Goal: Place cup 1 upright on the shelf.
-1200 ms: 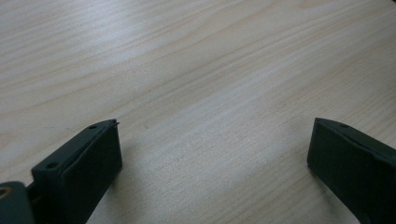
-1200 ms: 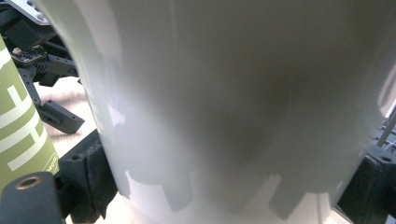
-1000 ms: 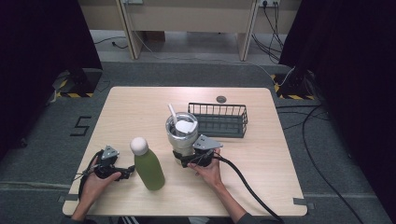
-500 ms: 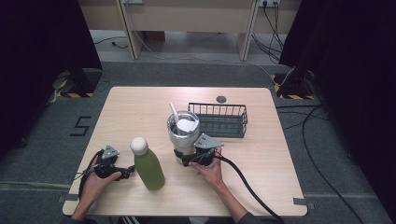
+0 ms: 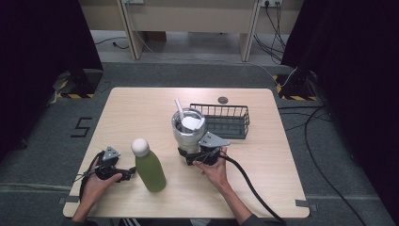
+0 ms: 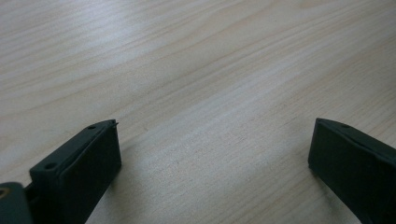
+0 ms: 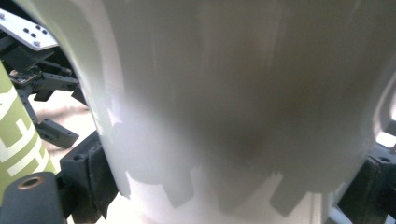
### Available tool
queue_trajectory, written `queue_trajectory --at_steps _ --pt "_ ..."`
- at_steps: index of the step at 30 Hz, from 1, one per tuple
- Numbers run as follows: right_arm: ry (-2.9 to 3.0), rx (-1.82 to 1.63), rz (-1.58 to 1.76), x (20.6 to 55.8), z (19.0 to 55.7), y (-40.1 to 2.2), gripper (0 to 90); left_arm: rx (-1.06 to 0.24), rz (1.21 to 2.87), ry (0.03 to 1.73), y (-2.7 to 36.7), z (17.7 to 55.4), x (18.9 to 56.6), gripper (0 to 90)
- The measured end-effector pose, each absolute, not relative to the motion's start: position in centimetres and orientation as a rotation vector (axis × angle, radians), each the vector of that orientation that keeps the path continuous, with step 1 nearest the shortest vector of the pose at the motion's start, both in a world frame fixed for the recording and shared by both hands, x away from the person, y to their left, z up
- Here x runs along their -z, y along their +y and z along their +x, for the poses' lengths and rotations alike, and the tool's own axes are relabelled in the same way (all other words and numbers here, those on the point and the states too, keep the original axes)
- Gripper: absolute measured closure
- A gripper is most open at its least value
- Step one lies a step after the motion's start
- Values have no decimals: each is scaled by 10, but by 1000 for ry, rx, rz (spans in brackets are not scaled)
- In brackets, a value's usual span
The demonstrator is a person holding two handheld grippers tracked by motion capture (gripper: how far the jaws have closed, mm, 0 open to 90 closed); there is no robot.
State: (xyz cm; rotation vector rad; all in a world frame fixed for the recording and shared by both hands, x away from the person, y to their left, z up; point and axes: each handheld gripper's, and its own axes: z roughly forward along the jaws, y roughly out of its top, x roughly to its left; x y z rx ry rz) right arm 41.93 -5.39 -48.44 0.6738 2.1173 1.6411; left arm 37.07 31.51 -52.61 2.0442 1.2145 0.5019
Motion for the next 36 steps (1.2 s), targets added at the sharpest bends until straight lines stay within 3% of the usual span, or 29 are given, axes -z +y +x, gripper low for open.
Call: queue_trajectory --at_steps 36 --pt "1995 -1528 775 418 425 -115 109 -503 2043 1216 315 371 526 17"
